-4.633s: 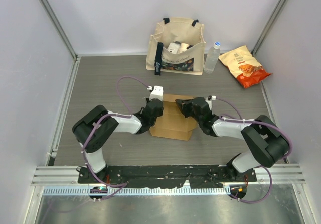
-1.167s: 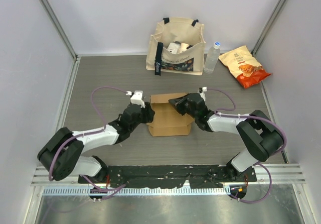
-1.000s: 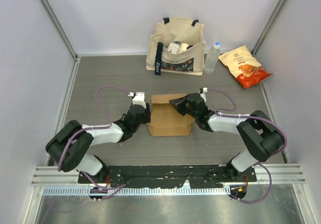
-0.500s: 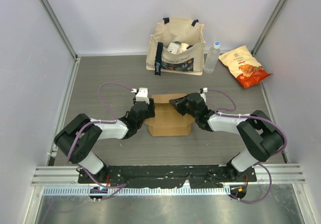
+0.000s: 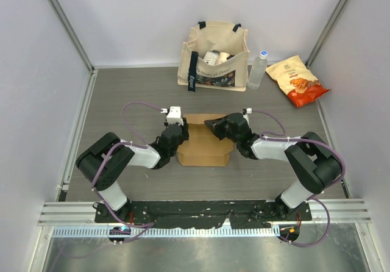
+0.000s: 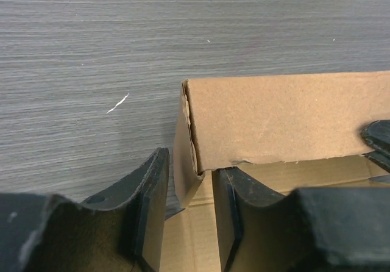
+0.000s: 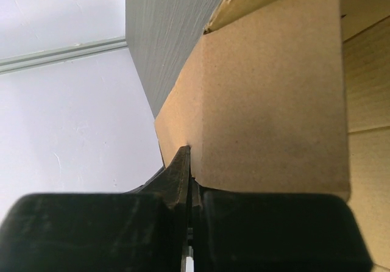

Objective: Fold the paper box

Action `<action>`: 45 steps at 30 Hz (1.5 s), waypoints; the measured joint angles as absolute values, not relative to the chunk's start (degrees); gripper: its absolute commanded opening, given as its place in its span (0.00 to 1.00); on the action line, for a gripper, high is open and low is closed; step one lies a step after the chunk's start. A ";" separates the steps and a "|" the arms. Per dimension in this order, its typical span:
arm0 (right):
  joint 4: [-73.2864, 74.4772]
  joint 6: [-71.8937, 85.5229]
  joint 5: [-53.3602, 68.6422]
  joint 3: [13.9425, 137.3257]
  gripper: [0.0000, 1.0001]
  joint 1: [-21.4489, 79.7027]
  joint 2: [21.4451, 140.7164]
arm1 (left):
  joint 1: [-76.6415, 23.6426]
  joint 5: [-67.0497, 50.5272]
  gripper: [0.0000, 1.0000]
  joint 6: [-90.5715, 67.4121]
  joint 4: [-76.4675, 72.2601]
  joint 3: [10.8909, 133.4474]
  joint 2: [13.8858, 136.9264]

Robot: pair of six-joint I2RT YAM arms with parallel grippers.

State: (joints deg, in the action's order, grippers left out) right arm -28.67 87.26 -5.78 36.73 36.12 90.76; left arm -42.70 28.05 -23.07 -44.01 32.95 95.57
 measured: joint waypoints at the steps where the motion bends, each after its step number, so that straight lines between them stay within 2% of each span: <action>1: -28.86 87.39 -5.61 36.69 0.03 36.14 90.76 | -42.87 28.23 0.31 -22.87 -44.47 32.95 96.18; 5: -29.06 87.39 -5.45 36.62 0.03 36.14 90.76 | -43.42 28.80 0.28 -21.96 -45.71 32.93 97.38; 8: -29.10 87.37 -5.45 36.53 0.06 36.14 90.76 | -43.64 29.41 0.11 -21.54 -46.78 32.95 97.54; 9: -29.08 87.31 -5.45 36.53 0.10 36.14 90.76 | -43.66 29.87 0.02 -21.21 -46.94 32.93 97.60; 10: -29.19 87.29 -5.39 36.53 0.13 36.14 90.76 | -43.72 30.09 0.00 -20.80 -46.98 32.95 97.67; 11: -29.54 87.09 -5.30 36.53 0.16 36.14 90.74 | -43.88 30.61 0.00 -20.40 -47.05 32.95 97.76; 13: -29.32 85.19 -4.73 36.36 0.33 35.79 90.19 | -44.18 31.68 0.00 -19.35 -47.03 32.93 97.76; 14: -29.08 84.62 -4.45 36.27 0.36 35.46 89.91 | -44.27 31.94 0.00 -18.92 -47.05 32.91 97.78; 15: -27.81 81.76 -3.25 36.01 0.48 34.72 89.10 | -44.45 32.49 0.00 -18.31 -47.16 32.84 97.76; 17: -24.93 76.79 -1.32 35.57 0.51 33.04 87.20 | -44.58 33.17 0.00 -17.30 -47.55 32.34 97.76; 19: -20.40 69.49 1.02 35.57 0.60 30.44 84.27 | -44.58 33.63 0.00 -16.51 -48.34 31.44 97.47; 20: -17.87 65.39 2.11 35.57 0.62 29.36 82.32 | -44.58 33.85 0.00 -16.03 -48.47 30.96 97.08; 25: -1.69 45.28 5.30 37.80 0.61 27.64 71.18 | -44.58 34.68 0.00 -14.50 -46.92 29.30 94.41; 31: 14.66 31.77 5.02 46.37 0.61 27.86 65.60 | -44.58 38.02 0.00 -15.49 -40.27 29.58 90.28; 36: 18.24 30.85 4.75 51.92 0.54 27.86 69.54 | -44.58 40.01 0.00 -16.62 -37.19 30.06 89.12; 45: 13.63 35.18 10.59 52.62 0.58 26.61 78.00 | -44.58 40.62 0.00 -17.58 -36.95 29.67 89.10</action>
